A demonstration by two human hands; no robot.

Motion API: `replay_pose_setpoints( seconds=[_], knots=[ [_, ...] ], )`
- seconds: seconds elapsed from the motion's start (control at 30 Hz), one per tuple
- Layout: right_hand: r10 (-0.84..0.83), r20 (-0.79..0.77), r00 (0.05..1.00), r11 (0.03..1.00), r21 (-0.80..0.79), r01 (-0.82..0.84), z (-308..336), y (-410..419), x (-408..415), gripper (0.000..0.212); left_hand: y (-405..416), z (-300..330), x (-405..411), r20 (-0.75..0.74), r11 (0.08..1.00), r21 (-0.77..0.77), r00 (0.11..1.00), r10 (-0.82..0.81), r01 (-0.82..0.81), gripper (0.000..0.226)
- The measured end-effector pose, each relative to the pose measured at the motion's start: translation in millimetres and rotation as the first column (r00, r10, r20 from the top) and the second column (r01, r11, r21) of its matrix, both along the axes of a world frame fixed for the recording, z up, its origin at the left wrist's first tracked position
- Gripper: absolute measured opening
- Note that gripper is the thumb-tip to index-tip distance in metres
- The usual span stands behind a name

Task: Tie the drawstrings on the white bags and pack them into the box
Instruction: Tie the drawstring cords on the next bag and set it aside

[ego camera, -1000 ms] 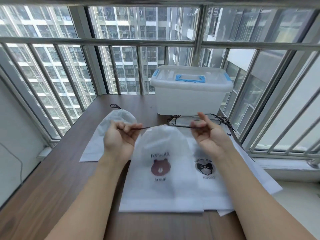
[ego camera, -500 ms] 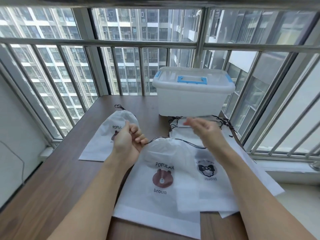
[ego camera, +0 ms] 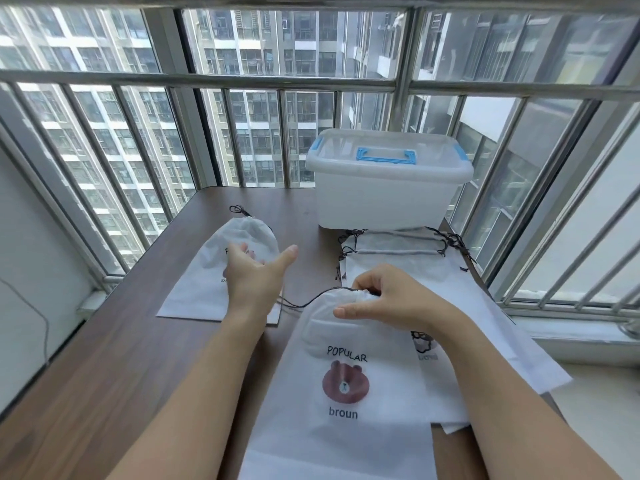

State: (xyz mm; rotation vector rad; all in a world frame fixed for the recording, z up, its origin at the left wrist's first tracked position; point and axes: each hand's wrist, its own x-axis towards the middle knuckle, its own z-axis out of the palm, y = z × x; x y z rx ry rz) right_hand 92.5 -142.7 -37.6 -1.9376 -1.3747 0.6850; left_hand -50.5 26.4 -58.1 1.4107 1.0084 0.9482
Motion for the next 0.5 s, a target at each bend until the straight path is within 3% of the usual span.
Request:
replay_pose_setpoints(
  seconds=[0.1,0.2,0.3,0.5],
  knots=[
    [-0.038,0.01,0.999,0.999,0.013,0.037,1.1,-0.1,-0.9,0.059,-17.2,3.6,-1.0,-0.111,0.942,0.337,0.993,0.039,0.0,0.095],
    [-0.036,-0.006,0.999,0.999,0.041,0.036,-2.7,3.0,-3.0,0.055,-29.7,6.9,-1.9,-0.159,0.774,0.563,0.957,-0.244,0.291,0.057],
    [-0.029,-0.11,0.994,0.99,0.132,0.044,-6.0,6.0,-4.7,0.032,-39.1,1.6,-0.4,-0.344,0.648,0.447,0.787,-0.511,0.616,0.031],
    [-0.035,-0.304,0.952,0.984,0.156,0.086,8.1,-1.1,3.9,0.019,-35.4,-0.9,-0.3,-0.378,0.653,0.365,0.747,-0.547,0.663,0.036]
  ],
)
